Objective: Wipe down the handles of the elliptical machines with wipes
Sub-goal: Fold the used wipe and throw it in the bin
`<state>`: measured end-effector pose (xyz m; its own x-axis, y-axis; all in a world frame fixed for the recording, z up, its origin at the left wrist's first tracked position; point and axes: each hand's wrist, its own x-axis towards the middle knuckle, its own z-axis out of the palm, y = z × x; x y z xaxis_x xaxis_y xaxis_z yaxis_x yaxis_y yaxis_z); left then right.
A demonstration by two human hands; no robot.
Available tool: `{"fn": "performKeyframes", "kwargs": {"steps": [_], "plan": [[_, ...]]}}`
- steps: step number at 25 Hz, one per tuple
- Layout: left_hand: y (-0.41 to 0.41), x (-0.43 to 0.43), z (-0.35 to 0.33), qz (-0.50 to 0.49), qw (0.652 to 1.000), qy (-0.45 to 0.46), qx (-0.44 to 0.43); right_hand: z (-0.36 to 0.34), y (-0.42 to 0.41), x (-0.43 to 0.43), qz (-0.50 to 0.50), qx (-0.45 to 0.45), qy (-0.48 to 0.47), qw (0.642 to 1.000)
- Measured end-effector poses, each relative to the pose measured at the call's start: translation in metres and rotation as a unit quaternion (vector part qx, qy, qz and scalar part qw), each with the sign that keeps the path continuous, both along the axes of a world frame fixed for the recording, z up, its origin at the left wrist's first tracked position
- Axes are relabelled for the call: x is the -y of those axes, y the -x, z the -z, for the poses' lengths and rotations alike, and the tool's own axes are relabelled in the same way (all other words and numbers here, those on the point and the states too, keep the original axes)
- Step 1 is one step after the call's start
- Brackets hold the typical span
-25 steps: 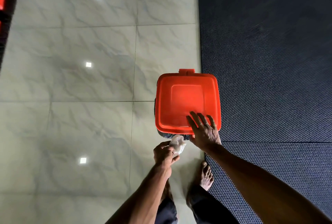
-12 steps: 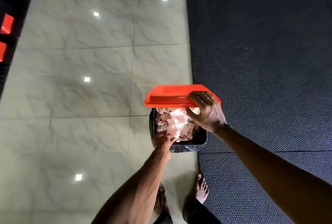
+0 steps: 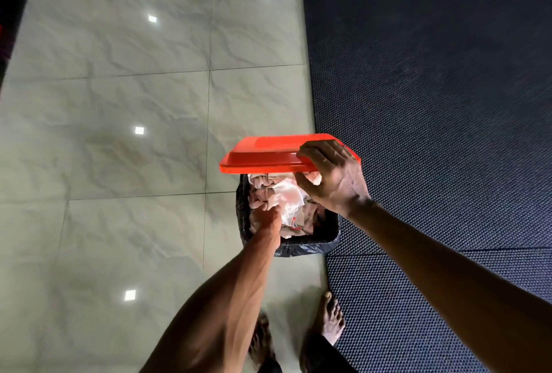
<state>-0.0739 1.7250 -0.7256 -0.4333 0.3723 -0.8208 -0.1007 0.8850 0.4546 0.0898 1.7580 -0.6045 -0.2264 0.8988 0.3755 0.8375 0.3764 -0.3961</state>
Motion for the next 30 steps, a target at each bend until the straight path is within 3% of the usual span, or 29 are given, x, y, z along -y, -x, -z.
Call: {"fn": "performKeyframes", "kwargs": {"steps": [3, 8, 15, 20, 22, 25, 27, 30], "plan": [[0.014, 0.013, -0.023, 0.038, 0.997, -0.033, -0.050, 0.005, 0.004, 0.020, -0.004, 0.000, 0.034, 0.999], [0.046, 0.064, -0.016, -0.027, 0.997, 0.043, -0.057, 0.031, 0.023, 0.078, 0.000, 0.054, 0.131, 0.990], [0.049, 0.096, -0.039, -0.070, 0.996, 0.049, -0.039, 0.132, 0.037, 0.146, -0.001, 0.140, 0.240, 0.961], [0.040, 0.090, -0.012, -0.018, 0.998, 0.035, -0.051, 0.140, 0.031, 0.153, 0.005, 0.076, 0.355, 0.932], [0.030, 0.086, -0.011, 0.011, 0.999, 0.022, -0.047, 0.124, 0.023, 0.149, 0.050, -0.022, 0.384, 0.922], [0.002, 0.067, -0.046, 0.070, 0.997, 0.007, -0.011, 0.070, -0.001, 0.130, 0.252, -0.217, 0.386, 0.861], [-0.033, 0.045, -0.115, 0.116, 0.993, -0.008, 0.023, 0.012, -0.028, 0.119, 0.368, -0.326, 0.391, 0.778], [-0.098, 0.024, -0.238, 0.180, 0.978, -0.066, 0.086, -0.084, -0.072, 0.114, 0.443, -0.494, 0.341, 0.666]]}}
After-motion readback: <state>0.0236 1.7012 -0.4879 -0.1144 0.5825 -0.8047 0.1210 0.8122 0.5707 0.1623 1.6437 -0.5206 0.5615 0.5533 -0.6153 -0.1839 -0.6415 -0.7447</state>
